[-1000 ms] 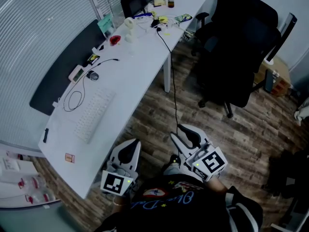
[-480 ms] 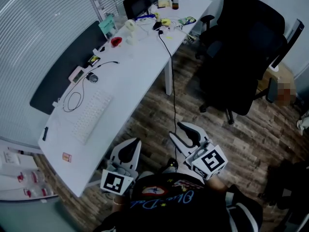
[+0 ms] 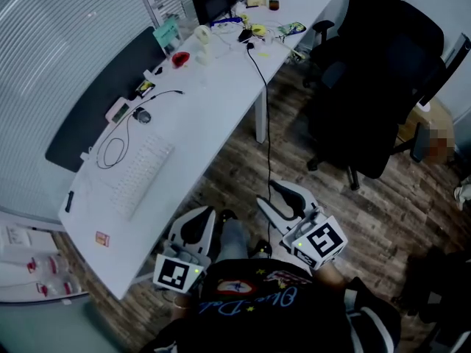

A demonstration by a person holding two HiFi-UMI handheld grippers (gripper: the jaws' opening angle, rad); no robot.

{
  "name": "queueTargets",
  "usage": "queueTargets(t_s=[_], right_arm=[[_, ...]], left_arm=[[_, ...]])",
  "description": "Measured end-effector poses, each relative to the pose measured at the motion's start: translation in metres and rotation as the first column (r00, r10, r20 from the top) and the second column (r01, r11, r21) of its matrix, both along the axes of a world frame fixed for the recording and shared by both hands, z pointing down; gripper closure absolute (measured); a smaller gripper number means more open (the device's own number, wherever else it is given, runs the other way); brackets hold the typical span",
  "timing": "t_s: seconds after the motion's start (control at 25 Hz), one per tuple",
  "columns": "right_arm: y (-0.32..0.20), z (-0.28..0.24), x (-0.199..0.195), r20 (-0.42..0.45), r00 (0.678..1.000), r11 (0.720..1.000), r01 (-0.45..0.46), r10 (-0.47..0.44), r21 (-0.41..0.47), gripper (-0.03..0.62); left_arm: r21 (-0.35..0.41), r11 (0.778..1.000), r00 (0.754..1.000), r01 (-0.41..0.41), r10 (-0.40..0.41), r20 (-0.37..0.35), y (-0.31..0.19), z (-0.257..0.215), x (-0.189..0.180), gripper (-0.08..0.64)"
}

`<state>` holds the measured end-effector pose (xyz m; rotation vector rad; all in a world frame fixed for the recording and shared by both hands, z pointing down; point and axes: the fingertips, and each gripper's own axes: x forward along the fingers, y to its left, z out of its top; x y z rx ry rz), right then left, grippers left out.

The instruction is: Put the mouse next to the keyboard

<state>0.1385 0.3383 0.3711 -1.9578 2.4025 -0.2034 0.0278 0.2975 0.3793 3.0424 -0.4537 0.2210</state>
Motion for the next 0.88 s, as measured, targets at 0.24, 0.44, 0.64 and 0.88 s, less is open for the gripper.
queueTargets(t_s=[0.24,0.44,0.64,0.88], right_arm=[[-0.034,-0.006,0.023,-0.024,0.999,1.000,-0.026,0.026,-0.001,0.457],[-0.072,-0.007,0.027,-0.062,0.998,1.000,-0.011,0.010,-0.011,0.454],[-0.123,-0.002,0.029,-0.038,0.999,0.999,0.018,-0.019,-0.031,0.453],[-0.184,0.000,0.014,-0.077,0.994,0.997,0.073,-0.075,-0.032,0.449]], left_arm=[[0.017,1.000,0.999,-0.010,0.011,-0.042,-0.033,-0.006,0.018,0.560],[0.004,1.000,0.998,0.014,-0.013,-0.061,-0.072,-0.002,0.018,0.560],[-0.004,0.998,0.997,0.061,-0.061,-0.053,-0.116,0.002,0.014,0.560],[-0.005,0.992,0.990,0.128,-0.128,-0.052,-0.174,0.006,-0.003,0.560]])
